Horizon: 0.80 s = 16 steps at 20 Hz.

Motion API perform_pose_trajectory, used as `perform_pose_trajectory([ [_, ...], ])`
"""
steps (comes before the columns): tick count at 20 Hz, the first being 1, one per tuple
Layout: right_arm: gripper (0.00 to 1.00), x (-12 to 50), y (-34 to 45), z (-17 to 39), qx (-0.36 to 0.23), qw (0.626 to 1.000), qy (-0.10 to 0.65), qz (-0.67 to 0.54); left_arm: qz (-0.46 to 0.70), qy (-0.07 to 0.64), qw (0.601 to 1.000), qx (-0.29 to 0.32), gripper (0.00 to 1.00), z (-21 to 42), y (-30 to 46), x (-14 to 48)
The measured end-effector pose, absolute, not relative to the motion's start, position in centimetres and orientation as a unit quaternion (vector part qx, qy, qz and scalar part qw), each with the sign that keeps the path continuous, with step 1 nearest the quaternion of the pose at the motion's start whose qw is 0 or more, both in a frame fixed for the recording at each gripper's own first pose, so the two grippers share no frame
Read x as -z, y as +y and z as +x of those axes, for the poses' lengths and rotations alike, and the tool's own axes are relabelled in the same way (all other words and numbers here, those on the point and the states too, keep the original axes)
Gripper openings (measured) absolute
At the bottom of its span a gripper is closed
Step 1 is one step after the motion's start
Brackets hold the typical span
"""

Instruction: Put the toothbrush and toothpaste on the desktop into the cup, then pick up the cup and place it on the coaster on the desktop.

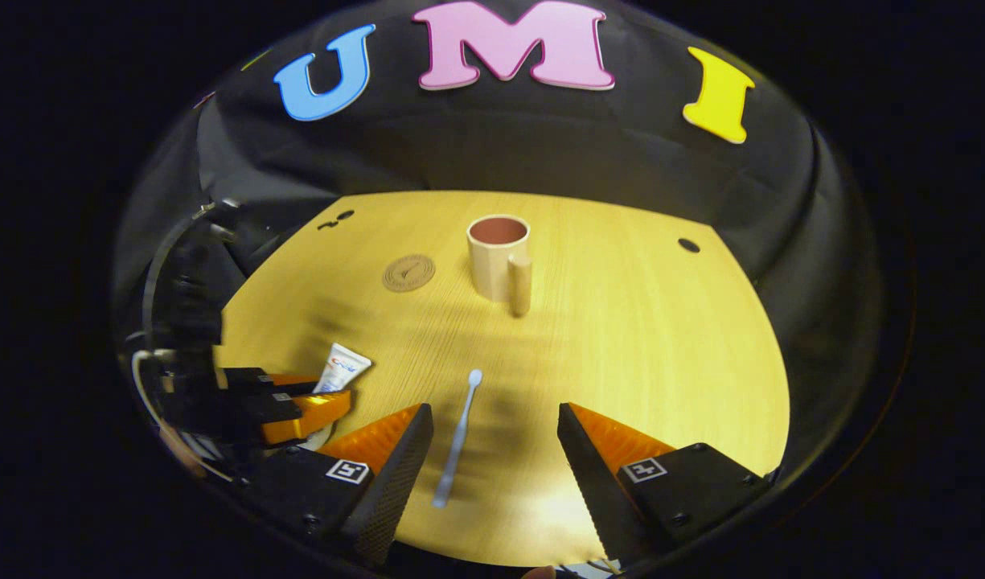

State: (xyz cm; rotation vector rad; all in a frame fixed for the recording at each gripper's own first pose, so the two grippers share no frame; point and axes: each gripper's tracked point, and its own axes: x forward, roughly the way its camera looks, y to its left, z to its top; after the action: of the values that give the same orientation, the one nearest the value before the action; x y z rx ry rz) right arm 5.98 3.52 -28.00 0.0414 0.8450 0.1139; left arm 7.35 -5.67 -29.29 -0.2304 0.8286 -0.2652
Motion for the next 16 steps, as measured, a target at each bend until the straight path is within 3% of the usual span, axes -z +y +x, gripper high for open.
perform_pose_trajectory([
  [4, 0.91, 32.4, 5.1, 5.9, -0.058, 0.883, 0.466, 0.026, -0.152, 0.361, 0.911, 0.128, 0.28, 4.5, -3.8, 25.0],
  [5, 0.87, 33.4, 5.4, 6.3, -0.053, 0.877, 0.476, 0.026, -0.158, 0.354, 0.913, 0.126, 0.24, 3.9, -3.3, 24.3],
  [6, 0.84, 34.1, 5.7, 6.8, -0.050, 0.872, 0.486, 0.026, -0.162, 0.350, 0.914, 0.126, 0.28, 3.3, -2.9, 23.8],
  [10, 0.71, 36.1, 6.3, 7.4, -0.036, 0.855, 0.517, 0.031, -0.170, 0.349, 0.913, 0.123, 0.28, 1.2, -1.6, 23.5],
  [11, 0.59, 36.5, 6.3, 7.6, -0.031, 0.852, 0.522, 0.029, -0.172, 0.350, 0.913, 0.122, 0.28, 0.8, -1.4, 23.8],
  [12, 0.59, 36.7, 6.2, 7.4, -0.025, 0.848, 0.529, 0.024, -0.175, 0.354, 0.911, 0.119, 0.28, 0.5, -1.2, 24.1],
  [13, 0.52, 36.8, 6.1, 7.3, -0.024, 0.844, 0.535, 0.019, -0.180, 0.356, 0.910, 0.117, 0.28, 0.3, -1.0, 24.3],
  [14, 0.51, 37.1, 6.1, 7.0, -0.021, 0.840, 0.542, 0.012, -0.187, 0.356, 0.909, 0.114, 0.28, 0.3, -0.8, 24.3],
  [15, 0.60, 37.9, 6.4, 6.6, -0.025, 0.834, 0.551, 0.014, -0.192, 0.355, 0.908, 0.113, 0.28, 0.2, -0.7, 24.3],
  [16, 0.48, 37.5, 6.5, 6.4, -0.021, 0.831, 0.556, 0.010, -0.193, 0.352, 0.909, 0.111, 0.28, 0.3, -0.5, 24.2],
])
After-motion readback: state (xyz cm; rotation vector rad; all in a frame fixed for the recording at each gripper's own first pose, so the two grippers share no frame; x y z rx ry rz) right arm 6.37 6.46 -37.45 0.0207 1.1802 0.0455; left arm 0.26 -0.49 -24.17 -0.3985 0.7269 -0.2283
